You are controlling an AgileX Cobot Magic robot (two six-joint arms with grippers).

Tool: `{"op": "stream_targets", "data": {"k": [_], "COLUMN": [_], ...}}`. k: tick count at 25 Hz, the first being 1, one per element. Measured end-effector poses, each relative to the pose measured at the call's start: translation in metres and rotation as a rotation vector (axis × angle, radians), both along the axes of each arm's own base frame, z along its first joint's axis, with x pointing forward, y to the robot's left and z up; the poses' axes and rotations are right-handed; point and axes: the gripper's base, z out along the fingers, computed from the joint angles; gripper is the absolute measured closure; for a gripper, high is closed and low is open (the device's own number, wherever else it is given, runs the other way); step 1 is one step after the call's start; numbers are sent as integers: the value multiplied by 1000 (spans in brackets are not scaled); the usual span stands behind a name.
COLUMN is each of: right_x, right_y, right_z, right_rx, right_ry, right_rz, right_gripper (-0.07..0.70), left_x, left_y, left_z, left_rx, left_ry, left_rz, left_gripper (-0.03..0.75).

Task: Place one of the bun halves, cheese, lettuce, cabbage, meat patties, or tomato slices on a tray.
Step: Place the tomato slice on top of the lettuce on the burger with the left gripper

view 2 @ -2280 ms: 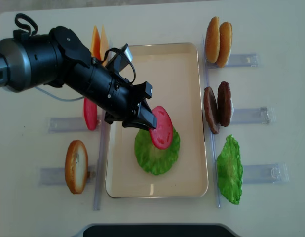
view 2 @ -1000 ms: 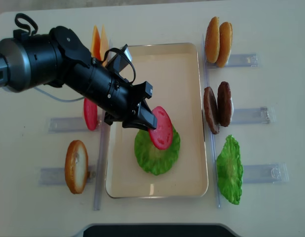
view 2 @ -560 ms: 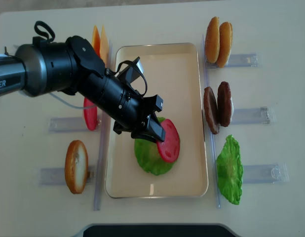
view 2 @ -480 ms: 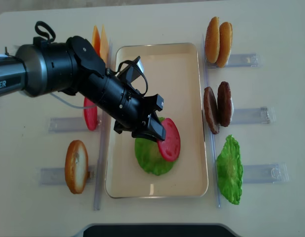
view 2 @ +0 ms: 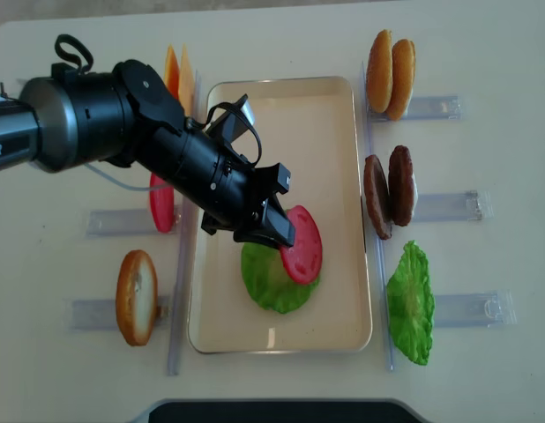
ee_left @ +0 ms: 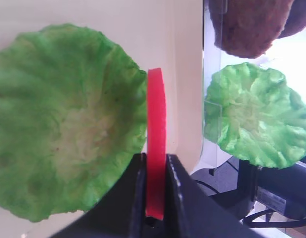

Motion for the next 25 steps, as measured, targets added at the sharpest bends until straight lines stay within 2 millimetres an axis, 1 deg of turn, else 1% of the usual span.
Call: {"op": "stream_targets", "data": {"k": [8,25], "right_x": [0,0], "right_y": [0,0], "right_z": [0,0], "right_rx": [0,0], "right_ry": [0,0], "right_rz": [0,0], "right_gripper": [118,118], "left_x": [0,2], "left_y": [3,4], "left_z": [-2,-3], "left_rx": [42,50], "left_ry": [-4,-27], "left_rz": [-9,10], "left_gripper": [655,655]}}
